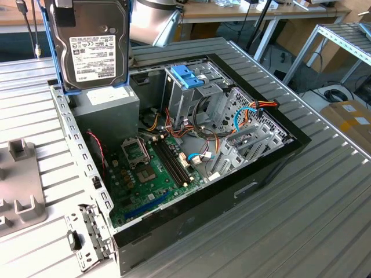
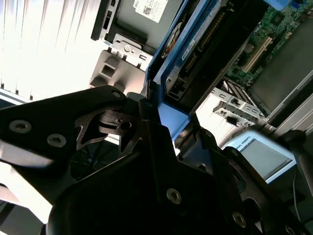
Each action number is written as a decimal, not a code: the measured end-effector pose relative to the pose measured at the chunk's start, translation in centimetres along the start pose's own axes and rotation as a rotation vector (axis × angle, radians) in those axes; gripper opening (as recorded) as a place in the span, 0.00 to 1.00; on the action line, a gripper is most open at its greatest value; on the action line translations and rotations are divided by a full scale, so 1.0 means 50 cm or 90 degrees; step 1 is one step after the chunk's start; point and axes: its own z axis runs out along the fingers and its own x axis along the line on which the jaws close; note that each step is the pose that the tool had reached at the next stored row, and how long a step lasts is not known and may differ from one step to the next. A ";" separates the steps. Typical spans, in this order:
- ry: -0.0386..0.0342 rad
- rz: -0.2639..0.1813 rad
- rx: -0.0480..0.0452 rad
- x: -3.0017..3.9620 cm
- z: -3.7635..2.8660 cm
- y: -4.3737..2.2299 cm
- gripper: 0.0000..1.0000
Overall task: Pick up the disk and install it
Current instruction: 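Pick up the disk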
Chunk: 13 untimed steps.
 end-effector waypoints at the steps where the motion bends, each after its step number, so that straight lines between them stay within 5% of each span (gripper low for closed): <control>1: 0.0002 0.000 0.0000 0.000 0.000 -0.002 0.37; 13: 0.0033 0.000 0.0002 -0.001 0.000 -0.020 0.37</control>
